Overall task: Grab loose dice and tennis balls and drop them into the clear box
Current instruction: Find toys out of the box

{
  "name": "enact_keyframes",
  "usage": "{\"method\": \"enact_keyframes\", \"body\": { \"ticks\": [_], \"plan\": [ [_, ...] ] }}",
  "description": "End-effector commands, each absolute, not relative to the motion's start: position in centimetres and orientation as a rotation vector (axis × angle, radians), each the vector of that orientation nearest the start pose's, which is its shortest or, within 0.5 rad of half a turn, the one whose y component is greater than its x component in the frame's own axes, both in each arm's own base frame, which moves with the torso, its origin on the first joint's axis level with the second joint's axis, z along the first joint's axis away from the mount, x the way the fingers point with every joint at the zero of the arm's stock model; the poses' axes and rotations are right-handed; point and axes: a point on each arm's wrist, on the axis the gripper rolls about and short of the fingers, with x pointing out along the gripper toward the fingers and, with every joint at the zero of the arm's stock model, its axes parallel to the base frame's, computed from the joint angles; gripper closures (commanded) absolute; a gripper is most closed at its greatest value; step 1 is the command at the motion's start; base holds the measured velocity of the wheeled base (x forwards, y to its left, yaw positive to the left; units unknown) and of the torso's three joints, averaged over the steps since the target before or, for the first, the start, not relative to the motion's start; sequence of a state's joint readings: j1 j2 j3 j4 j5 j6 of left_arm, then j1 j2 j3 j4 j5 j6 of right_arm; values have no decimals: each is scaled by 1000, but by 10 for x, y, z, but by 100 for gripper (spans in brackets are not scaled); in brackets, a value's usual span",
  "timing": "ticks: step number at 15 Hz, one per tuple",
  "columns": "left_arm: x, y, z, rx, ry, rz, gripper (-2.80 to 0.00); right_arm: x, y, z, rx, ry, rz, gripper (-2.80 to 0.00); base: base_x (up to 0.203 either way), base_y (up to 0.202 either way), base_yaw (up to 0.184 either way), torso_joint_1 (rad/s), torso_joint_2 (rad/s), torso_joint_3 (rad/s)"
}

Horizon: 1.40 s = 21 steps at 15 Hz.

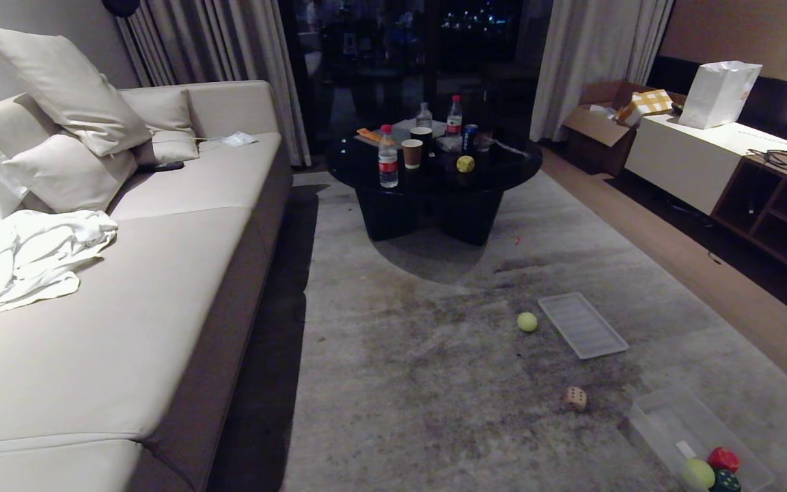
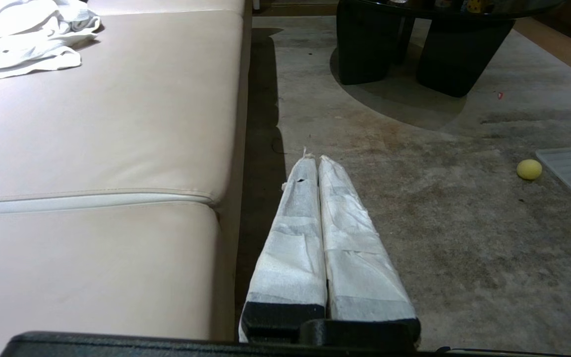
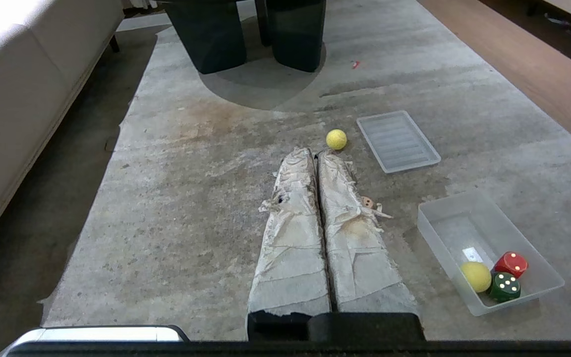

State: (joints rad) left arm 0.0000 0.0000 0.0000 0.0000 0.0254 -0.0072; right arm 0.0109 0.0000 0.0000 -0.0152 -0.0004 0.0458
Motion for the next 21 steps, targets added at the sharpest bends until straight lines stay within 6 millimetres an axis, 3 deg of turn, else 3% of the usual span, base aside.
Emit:
{"method": "enact_keyframes", "body": {
  "ticks": [1,21],
  "plan": [
    [-23,1,75,-8,3,26,0,-22,0,76,48,-9,11,0,0,0,0,0,0,0],
    [-23,1,75,-8,1,26,0,-22,0,76,48,-9,11,0,0,0,0,0,0,0]
  ]
}}
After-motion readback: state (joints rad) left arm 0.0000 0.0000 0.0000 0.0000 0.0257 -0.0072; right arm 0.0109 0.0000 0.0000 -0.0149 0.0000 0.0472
